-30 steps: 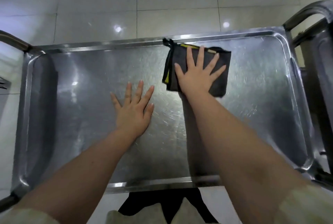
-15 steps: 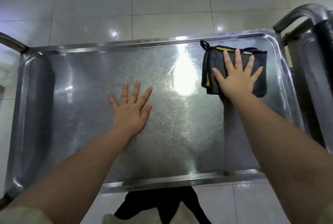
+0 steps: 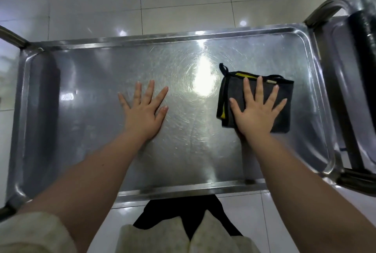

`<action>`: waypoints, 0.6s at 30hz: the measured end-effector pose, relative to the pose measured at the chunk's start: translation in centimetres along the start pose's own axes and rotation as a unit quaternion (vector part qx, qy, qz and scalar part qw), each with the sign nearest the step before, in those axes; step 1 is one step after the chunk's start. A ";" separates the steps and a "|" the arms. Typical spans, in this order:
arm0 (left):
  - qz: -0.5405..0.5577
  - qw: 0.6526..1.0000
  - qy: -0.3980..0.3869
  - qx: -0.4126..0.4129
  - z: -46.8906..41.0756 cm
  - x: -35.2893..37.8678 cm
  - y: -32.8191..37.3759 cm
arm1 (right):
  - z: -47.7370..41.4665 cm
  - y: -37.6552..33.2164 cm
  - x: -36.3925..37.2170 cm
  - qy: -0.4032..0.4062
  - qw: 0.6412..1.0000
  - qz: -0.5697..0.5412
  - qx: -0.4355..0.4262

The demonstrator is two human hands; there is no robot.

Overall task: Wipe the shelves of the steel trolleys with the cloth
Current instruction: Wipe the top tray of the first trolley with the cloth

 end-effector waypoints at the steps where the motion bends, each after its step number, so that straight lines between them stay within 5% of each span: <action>1: -0.003 1.000 0.002 -0.003 0.0 0.0 0.1 | 1.4 -1.0 0.4 -0.011 1.000 -0.001 -0.009; 8: -0.026 1.000 0.011 0.013 0.7 -1.3 1.1 | 13.0 -9.5 4.0 -0.097 0.973 0.053 -0.203; 14: 0.133 0.976 0.104 0.140 9.0 -4.0 8.4 | 14.0 -3.8 1.6 -0.121 0.901 0.004 -0.416; 18: 0.120 0.956 0.076 0.257 14.9 -0.9 13.4 | 13.9 0.1 0.3 -0.075 0.905 -0.012 -0.418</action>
Point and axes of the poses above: each hand's wrist, its own z-axis away from the middle knuckle, its own x-axis out of the palm, y = z × x, the point moved 8 cm from there along -z, towards the middle knuckle
